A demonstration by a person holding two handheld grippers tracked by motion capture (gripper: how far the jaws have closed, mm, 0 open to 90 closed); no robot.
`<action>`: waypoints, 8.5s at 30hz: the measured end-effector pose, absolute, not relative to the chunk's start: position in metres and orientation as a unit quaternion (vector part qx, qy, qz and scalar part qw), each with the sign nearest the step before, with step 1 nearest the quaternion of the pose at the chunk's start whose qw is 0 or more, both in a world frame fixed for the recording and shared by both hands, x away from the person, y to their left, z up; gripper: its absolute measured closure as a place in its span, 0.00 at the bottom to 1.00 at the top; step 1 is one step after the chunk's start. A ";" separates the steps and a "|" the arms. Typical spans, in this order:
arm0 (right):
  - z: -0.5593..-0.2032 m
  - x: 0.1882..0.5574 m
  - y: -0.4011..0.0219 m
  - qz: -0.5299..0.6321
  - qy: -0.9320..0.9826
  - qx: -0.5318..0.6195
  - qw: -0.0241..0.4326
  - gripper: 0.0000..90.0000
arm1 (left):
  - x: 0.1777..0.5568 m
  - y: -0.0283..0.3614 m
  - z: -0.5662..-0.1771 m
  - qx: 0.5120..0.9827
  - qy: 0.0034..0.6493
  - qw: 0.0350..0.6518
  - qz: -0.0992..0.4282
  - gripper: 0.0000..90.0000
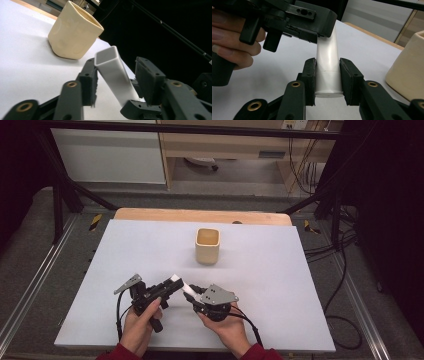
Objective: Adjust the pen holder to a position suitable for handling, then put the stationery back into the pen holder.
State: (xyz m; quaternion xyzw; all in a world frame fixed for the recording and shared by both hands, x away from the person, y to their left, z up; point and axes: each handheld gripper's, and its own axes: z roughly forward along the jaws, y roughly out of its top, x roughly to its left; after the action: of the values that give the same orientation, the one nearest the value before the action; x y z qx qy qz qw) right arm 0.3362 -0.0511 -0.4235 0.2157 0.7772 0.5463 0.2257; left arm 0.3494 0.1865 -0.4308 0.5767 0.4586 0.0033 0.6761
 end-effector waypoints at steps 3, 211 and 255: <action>-0.424 0.336 -0.051 0.546 0.777 0.215 0.226 0.75 | 0.350 0.187 -0.432 0.570 0.464 0.678 -0.001 0.65; -0.442 0.342 -0.237 0.444 0.733 0.459 0.234 0.03 | 0.527 0.086 -0.313 0.731 0.369 0.523 0.235 0.79; -0.442 0.341 -0.235 0.444 0.737 0.453 0.232 0.03 | 0.529 0.074 -0.359 0.744 0.398 0.489 0.221 0.79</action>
State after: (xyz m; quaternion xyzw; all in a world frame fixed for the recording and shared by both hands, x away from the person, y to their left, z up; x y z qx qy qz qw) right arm 0.3412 -0.2345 -0.4422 0.4535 0.7371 0.4439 0.2324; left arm 0.5293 0.0744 -0.3587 0.7442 0.3980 0.2207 0.4890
